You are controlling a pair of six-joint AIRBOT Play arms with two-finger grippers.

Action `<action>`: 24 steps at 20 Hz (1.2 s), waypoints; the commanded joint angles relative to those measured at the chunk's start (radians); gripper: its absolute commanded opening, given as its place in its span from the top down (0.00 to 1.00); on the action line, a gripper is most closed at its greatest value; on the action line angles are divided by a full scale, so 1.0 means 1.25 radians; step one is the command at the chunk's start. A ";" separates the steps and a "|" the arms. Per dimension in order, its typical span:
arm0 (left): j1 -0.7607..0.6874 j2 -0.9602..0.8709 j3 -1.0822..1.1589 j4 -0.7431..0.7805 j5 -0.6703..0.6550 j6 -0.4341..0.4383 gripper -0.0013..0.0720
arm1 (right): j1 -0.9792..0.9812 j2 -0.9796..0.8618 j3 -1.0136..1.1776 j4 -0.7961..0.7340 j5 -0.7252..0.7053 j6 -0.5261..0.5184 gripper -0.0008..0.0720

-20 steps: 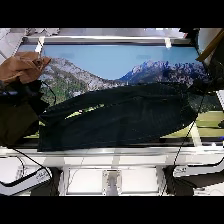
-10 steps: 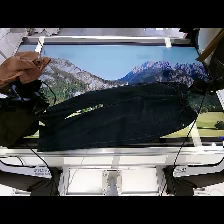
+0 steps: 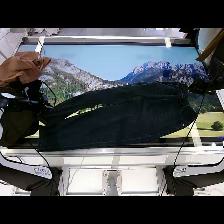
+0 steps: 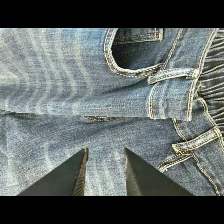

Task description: Fold the clothes and pants, and hang the long-sleeved shirts on hangers.

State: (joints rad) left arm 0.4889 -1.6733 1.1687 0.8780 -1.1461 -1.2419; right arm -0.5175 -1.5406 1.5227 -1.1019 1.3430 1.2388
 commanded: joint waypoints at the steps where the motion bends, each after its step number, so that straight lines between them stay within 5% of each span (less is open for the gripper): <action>1: -0.004 0.001 0.050 -0.016 -0.054 0.036 0.95 | 0.001 0.000 0.001 0.003 0.000 0.001 0.61; 9: -0.011 0.012 0.366 -0.103 0.117 -0.012 0.96 | 0.001 0.000 0.001 0.005 -0.001 0.002 0.61; 18: -0.065 -0.070 0.383 -0.102 0.342 -0.081 0.96 | 0.059 -0.002 0.001 0.016 -0.164 0.002 0.61; 19: -0.069 -0.072 0.383 -0.102 0.359 -0.081 0.82 | 0.064 -0.002 0.001 0.016 -0.188 0.002 0.61; 20: -0.071 -0.070 0.386 -0.102 0.355 -0.074 0.32 | 0.065 -0.002 0.001 0.017 -0.203 0.002 0.61; 21: -0.065 -0.064 0.395 -0.097 0.328 -0.074 0.05 | 0.060 -0.001 0.001 0.016 -0.201 0.002 0.61; 22: -0.050 -0.051 0.402 -0.094 0.285 -0.074 0.06 | 0.046 0.001 0.001 0.015 -0.179 0.002 0.61; 24: 0.005 -0.004 0.403 -0.084 0.162 -0.074 0.22 | 0.006 0.016 0.001 -0.011 -0.092 0.001 0.61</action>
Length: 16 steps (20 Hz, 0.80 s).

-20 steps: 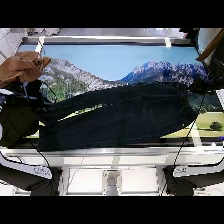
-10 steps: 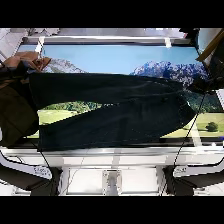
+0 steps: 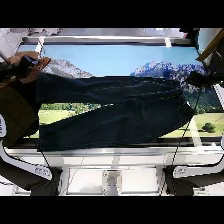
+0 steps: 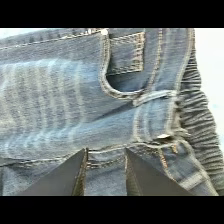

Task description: Fold the clothes and pants, and hang the long-sleeved shirts on hangers.

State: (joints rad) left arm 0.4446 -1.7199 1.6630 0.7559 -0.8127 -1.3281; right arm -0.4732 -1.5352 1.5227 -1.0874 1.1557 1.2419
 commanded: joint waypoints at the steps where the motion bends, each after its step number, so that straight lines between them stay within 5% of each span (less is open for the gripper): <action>1: 0.074 0.066 0.008 0.045 -0.197 0.006 0.27 | -0.055 0.023 0.000 -0.042 0.119 -0.011 0.61; 3: 0.131 0.149 -0.014 0.155 -0.392 0.043 0.50 | -0.119 0.063 -0.023 -0.053 0.209 -0.034 0.61; 5: 0.188 0.284 -0.135 0.261 -0.479 0.046 0.51 | -0.179 0.135 -0.096 -0.036 0.205 -0.053 0.61; 12: 0.476 0.833 -0.834 0.344 -0.441 0.067 0.51 | -0.276 0.361 -0.459 0.014 0.150 -0.140 0.61; 14: 0.516 0.890 -0.968 0.341 -0.446 0.062 0.23 | -0.274 0.367 -0.487 0.023 0.155 -0.139 0.61; 16: 0.503 0.888 -1.002 0.320 -0.453 0.050 0.22 | -0.274 0.367 -0.486 0.054 0.156 -0.141 0.61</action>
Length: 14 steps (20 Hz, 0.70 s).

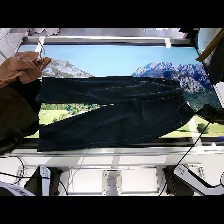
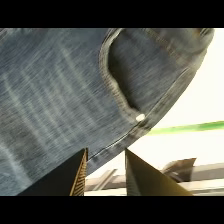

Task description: Fold the clothes and pants, and hang the long-sleeved shirts on hangers.

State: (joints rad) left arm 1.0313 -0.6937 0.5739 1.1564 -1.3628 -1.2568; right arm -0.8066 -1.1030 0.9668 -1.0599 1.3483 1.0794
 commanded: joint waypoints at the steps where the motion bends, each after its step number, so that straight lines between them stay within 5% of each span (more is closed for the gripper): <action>1: 0.024 0.053 -0.128 -0.010 -0.007 -0.005 0.22 | -0.008 0.022 -0.040 0.048 0.001 -0.019 0.61; 9: 0.024 -0.268 -0.033 0.031 -0.012 -0.005 0.22 | -0.008 0.021 -0.040 0.058 0.005 -0.023 0.61; 14: 0.024 -0.332 -0.019 0.051 0.024 0.022 0.22 | -0.008 0.021 -0.040 0.061 0.019 -0.020 0.61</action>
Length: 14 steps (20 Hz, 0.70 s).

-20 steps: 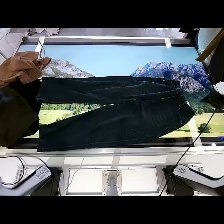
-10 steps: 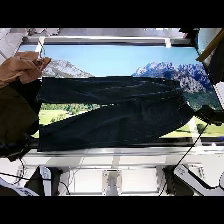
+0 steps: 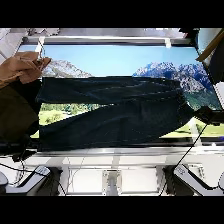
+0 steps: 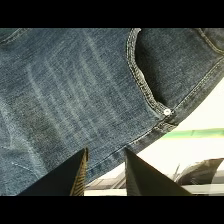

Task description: Fold the clothes and pants, and hang the long-sleeved shirts on hangers.

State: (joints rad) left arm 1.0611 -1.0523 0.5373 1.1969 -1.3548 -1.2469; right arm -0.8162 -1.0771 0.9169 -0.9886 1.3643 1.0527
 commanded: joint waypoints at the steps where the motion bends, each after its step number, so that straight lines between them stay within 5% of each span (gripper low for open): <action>1: 0.000 -0.058 0.010 0.022 0.018 0.017 0.22 | 0.000 0.001 0.000 0.009 0.005 0.003 0.61; 10: 0.000 -0.121 0.010 -0.083 0.124 0.086 0.33 | 0.000 0.000 0.000 0.032 -0.003 0.009 0.61; 14: 0.000 -0.119 0.010 -0.157 0.107 0.114 0.96 | 0.000 0.000 0.000 0.043 -0.002 0.010 0.61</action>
State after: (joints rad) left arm 1.0611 -1.2007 0.5488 1.0874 -1.1980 -1.1446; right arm -0.8162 -1.0771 0.9169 -0.9447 1.3613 1.0641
